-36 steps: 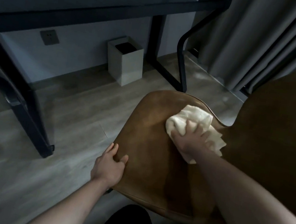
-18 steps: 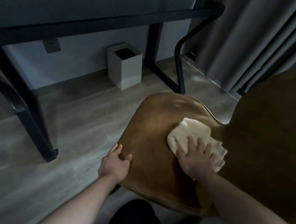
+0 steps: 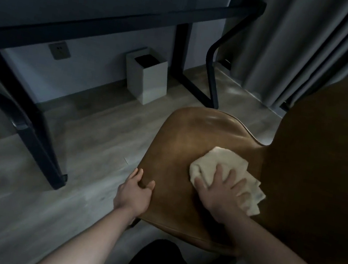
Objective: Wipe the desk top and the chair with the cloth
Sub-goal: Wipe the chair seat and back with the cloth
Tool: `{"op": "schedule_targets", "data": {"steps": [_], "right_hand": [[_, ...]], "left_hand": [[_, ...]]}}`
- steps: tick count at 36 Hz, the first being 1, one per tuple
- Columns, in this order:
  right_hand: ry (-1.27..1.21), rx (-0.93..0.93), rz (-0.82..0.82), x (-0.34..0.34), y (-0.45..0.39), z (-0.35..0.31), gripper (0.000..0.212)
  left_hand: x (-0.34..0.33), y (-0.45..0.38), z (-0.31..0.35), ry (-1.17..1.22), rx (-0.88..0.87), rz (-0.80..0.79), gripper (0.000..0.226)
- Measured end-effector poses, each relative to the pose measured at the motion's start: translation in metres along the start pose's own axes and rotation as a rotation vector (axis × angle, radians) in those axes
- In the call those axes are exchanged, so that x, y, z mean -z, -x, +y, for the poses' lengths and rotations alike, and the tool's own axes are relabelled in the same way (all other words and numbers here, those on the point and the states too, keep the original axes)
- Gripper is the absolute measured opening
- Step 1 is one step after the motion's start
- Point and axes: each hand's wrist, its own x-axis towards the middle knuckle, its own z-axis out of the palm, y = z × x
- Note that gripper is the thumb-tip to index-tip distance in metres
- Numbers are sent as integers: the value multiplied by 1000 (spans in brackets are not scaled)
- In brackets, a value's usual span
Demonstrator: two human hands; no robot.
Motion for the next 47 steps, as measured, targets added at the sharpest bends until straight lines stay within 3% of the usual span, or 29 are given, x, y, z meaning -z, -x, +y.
{"op": "schedule_targets", "data": {"steps": [7,13,20,31,41,47], "right_hand": [[25,83,68,39,-76,-10,102],[66,121,160,39,-78,-4,94],[157,153,83,21,-29,22,81],[115,236,-123,-12,60,21,80],[165,341,-58,-11,-6,-9,95],[157,289,62,9,-68,-58,114]], "left_hand": [[-4,-6,-3,11,-4,40,64],[-3,-4,-1,7,2,42,64],[4,4,4,-1,2,15,64],[5,6,4,-7,8,-14,66],[-2,-6,-2,15,-4,14,66],[-6,-14,-7,4,-25,31,64]]}}
